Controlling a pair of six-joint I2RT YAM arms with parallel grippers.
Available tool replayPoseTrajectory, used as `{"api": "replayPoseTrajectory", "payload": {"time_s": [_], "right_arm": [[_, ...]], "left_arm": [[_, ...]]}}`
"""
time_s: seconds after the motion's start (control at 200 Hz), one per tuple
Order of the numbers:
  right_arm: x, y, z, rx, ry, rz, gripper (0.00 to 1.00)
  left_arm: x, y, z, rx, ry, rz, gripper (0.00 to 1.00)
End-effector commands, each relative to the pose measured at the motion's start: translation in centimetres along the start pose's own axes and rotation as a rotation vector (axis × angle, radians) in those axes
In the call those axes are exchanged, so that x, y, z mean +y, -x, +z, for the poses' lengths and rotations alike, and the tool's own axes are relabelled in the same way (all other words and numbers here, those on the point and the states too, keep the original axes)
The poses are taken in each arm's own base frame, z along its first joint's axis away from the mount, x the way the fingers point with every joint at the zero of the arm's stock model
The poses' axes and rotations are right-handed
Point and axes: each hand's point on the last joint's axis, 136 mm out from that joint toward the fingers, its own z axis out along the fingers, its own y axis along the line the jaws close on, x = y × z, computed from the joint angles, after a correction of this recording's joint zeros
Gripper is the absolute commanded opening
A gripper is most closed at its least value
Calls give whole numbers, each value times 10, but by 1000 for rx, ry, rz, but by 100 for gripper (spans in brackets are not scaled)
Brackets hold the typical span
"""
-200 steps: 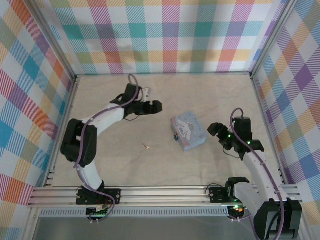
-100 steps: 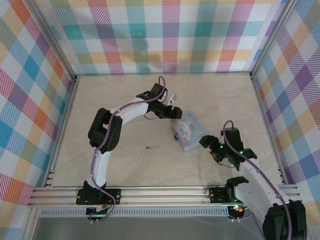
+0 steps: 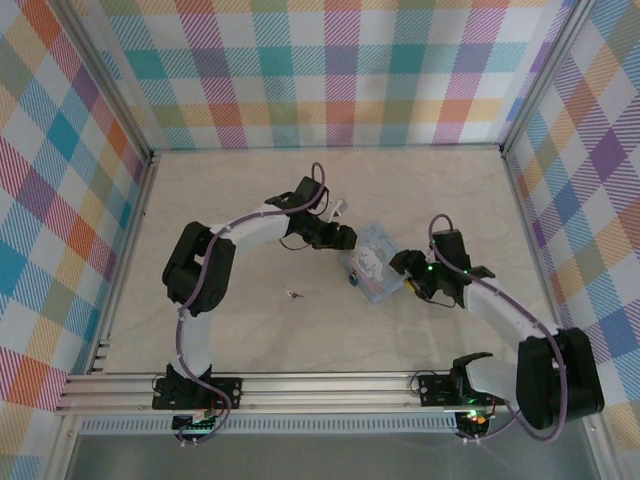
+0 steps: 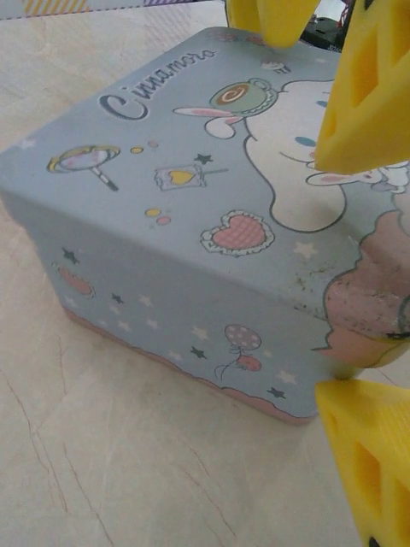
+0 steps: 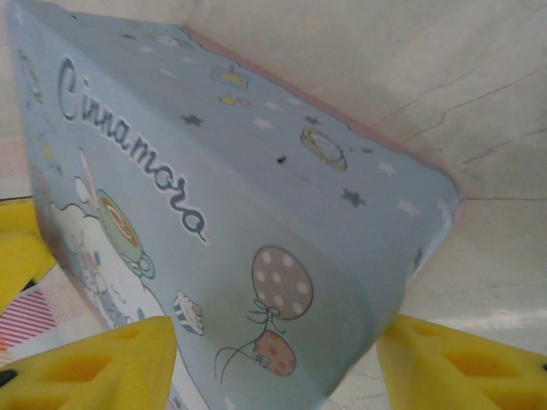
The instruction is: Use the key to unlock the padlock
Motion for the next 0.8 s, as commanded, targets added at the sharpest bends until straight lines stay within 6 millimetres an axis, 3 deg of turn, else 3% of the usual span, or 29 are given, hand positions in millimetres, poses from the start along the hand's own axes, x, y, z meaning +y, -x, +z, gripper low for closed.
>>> {"api": "replayPoseTrajectory", "payload": {"time_s": [0.0,0.31,0.46,0.61,0.795], "right_arm": [[36,13,2,-32,78,-72,64],[73,37,28,5,80,-148,63],[91,44,46,40,83,-182,60],[106,47,63,73,86,-220,60],[115,55,80,84,63,-256,61]], "left_arm": [[-18,2,-18,-48,-34,33,64],[-9,-15,-41,-109,36,21,63],[6,-22,-53,-150,107,-30,63],[16,-14,-63,-224,131,-55,63],[34,-15,-61,-232,175,-90,63]]}}
